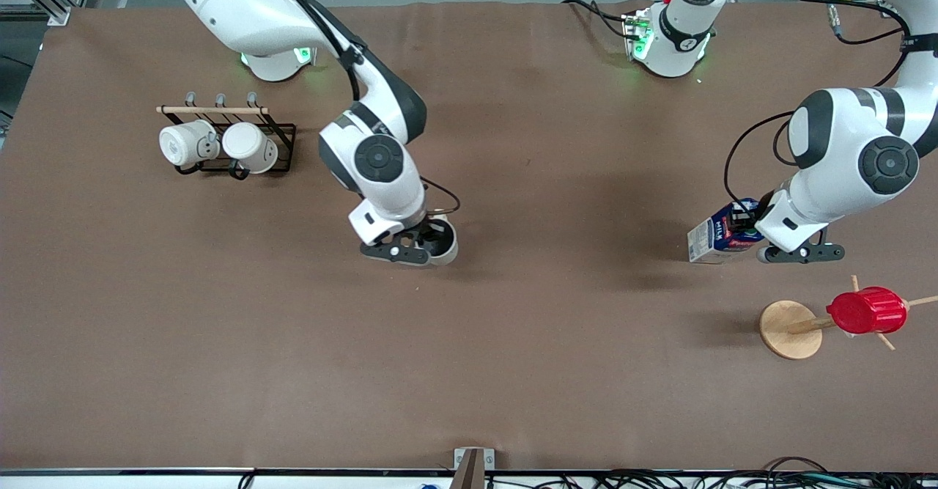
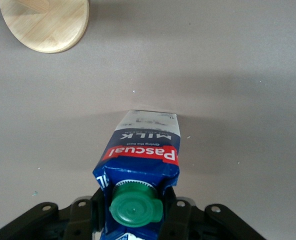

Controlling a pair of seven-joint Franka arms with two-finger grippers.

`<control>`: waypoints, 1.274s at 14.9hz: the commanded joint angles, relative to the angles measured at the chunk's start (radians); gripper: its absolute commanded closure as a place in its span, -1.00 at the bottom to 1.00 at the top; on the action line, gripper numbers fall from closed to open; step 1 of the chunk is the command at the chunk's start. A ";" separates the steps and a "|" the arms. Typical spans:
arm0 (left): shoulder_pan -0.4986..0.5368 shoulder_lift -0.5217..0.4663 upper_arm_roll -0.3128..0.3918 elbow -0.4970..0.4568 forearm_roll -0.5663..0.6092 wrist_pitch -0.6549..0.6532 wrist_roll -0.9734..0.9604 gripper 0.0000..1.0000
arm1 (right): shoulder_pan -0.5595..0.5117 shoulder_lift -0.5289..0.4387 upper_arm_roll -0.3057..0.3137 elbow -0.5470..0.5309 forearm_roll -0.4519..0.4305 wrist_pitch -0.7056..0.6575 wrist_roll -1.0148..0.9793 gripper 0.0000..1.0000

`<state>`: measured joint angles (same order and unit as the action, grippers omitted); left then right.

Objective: Place cup and milk on table
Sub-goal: 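Carry the white mug to the table middle with the right gripper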

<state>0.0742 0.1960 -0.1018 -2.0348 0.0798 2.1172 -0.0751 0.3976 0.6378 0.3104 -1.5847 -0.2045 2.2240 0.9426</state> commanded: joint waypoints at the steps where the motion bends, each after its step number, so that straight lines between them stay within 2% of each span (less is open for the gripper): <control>1: 0.003 -0.030 -0.004 -0.028 0.015 0.014 0.017 0.47 | 0.041 0.074 0.019 0.101 -0.042 -0.018 0.060 1.00; 4: 0.003 -0.030 -0.004 -0.025 0.015 0.014 0.017 0.62 | 0.064 0.089 0.019 0.100 -0.101 -0.011 0.114 0.99; 6: 0.003 -0.032 -0.004 -0.022 0.015 0.014 0.018 0.71 | 0.090 0.117 0.021 0.100 -0.118 0.047 0.162 0.99; 11: -0.001 -0.030 -0.006 0.048 0.015 -0.023 0.020 0.74 | 0.096 0.129 0.021 0.098 -0.136 0.071 0.200 0.93; 12: -0.004 -0.026 -0.006 0.080 0.014 -0.040 0.018 0.74 | 0.095 0.129 0.021 0.098 -0.133 0.071 0.206 0.60; 13: -0.010 -0.021 -0.006 0.108 0.011 -0.054 0.014 0.75 | 0.092 0.128 0.021 0.098 -0.133 0.069 0.212 -0.27; 14: -0.020 -0.017 -0.007 0.135 0.006 -0.068 0.008 0.75 | 0.093 0.126 0.021 0.100 -0.136 0.069 0.214 -0.99; 16: -0.054 0.016 -0.007 0.209 0.002 -0.104 0.000 0.76 | 0.061 0.114 0.050 0.103 -0.130 0.060 0.214 -1.00; 19: -0.126 0.107 -0.007 0.368 0.000 -0.207 -0.014 0.76 | -0.006 0.051 0.081 0.101 -0.127 0.005 0.209 -1.00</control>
<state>-0.0101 0.2160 -0.1083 -1.8003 0.0794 1.9857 -0.0757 0.4542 0.7507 0.3497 -1.4653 -0.3131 2.2838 1.1320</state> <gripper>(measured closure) 0.581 0.317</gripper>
